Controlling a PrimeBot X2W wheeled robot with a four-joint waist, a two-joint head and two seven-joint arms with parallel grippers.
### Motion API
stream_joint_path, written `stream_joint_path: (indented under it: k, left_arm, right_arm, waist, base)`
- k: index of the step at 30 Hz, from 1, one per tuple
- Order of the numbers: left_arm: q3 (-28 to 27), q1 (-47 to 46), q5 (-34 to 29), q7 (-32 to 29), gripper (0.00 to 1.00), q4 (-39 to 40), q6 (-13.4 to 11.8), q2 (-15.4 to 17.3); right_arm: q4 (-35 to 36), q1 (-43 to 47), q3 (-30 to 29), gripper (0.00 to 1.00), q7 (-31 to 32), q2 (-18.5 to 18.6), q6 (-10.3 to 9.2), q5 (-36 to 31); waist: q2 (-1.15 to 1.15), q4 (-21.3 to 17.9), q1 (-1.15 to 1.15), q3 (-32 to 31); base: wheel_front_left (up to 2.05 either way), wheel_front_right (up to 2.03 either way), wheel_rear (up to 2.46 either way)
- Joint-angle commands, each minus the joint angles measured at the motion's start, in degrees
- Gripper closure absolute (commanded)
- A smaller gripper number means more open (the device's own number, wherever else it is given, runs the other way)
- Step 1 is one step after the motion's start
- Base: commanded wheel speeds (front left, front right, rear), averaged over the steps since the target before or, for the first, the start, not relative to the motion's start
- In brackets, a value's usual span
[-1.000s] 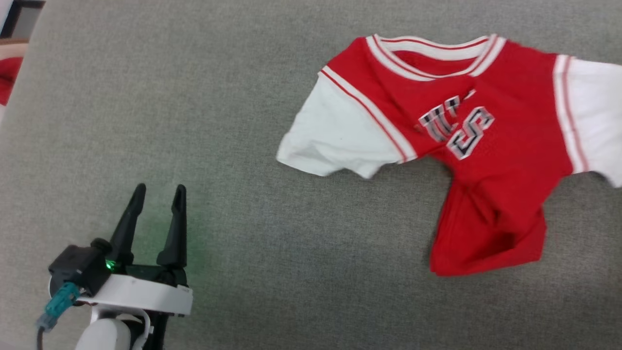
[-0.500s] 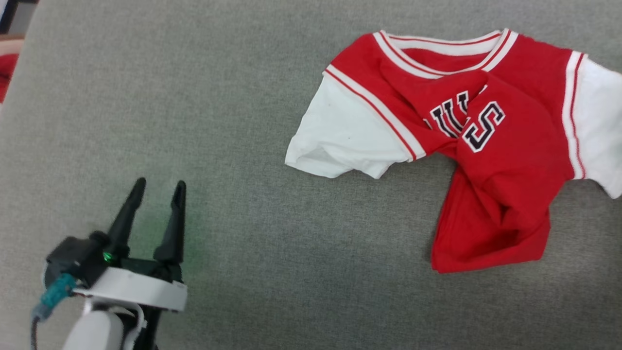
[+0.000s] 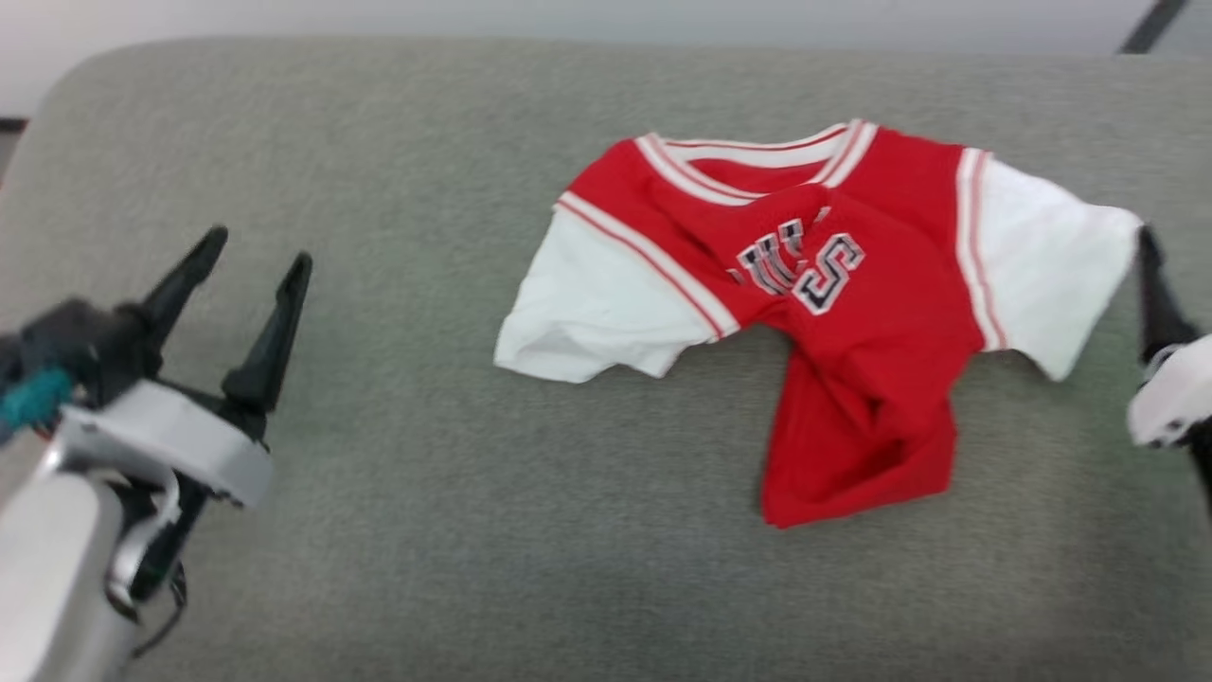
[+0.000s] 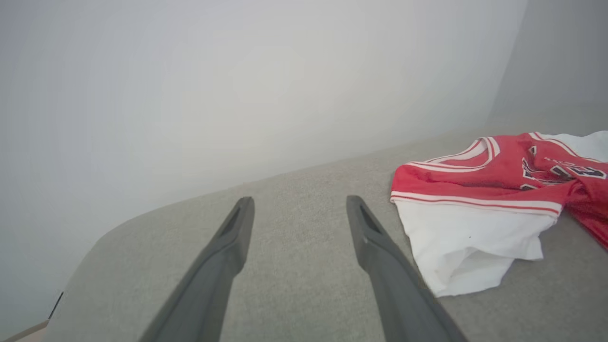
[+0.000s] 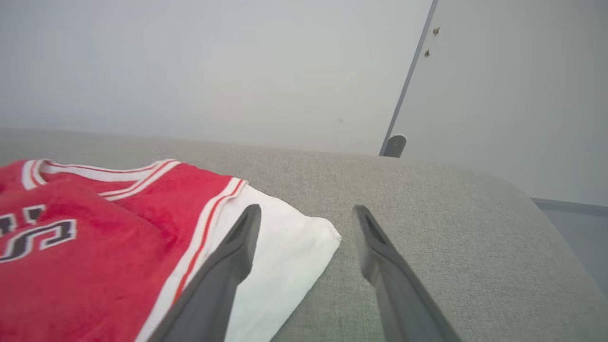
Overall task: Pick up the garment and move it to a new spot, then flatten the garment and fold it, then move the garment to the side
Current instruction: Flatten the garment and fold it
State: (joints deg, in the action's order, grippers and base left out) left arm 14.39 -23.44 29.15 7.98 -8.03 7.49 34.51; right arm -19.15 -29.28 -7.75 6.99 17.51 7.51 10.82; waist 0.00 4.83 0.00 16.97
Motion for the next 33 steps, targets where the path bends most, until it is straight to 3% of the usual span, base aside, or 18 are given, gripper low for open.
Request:
stream_joint_path:
  k: [1,4,9,15,21,25,33]
  left_arm:
    - [1.5,-2.3,1.6,-1.7,0.0,0.3,0.0,1.6]
    - [5.1,-6.4,3.7,-5.7,0.0,-0.1,0.0,4.5]
    - [12.9,-13.5,11.3,-16.1,0.0,-3.8,0.0,6.1]
    - [22.4,-21.4,26.0,-35.5,0.0,-10.0,0.0,8.0]
    - [26.8,-27.4,33.5,-47.1,0.0,-18.5,0.0,7.6]
    - [27.9,-30.0,36.0,-50.2,0.0,-23.6,0.0,7.0]
    - [31.7,-30.6,37.7,-49.3,0.0,-28.0,0.0,7.0]
  right_arm:
    - [3.3,2.9,1.1,0.0,-1.7,-1.3,-0.04,1.1]
    - [9.9,8.2,3.9,0.0,-3.6,-4.1,-0.04,2.3]
    - [18.5,15.4,9.4,0.0,-5.2,-7.6,-0.04,3.2]
    - [22.9,19.6,14.4,0.0,-4.6,-9.5,-0.04,2.9]
    - [24.8,20.5,15.0,0.0,-4.7,-10.5,-0.04,2.0]
    - [26.0,20.3,15.3,0.0,-4.8,-11.0,-0.04,1.4]
    - [27.3,20.2,15.7,0.0,-4.5,-11.6,-0.04,1.0]
  waist:
    - [0.0,-4.6,0.0,-3.2]
    - [0.0,-6.9,0.0,-4.0]
    - [0.0,-10.6,0.0,-4.3]
    - [0.0,-15.3,0.0,-3.1]
    - [0.0,-18.9,0.0,-0.6]
    - [0.0,-20.8,0.0,1.2]
    - [0.0,-22.4,0.0,3.3]
  base:
    - [0.0,0.0,0.0]
    - [0.0,0.0,0.0]
    - [0.0,0.0,0.0]
    - [0.0,0.0,0.0]
    - [0.0,0.0,0.0]
    - [0.0,0.0,0.0]
    - [0.0,0.0,0.0]
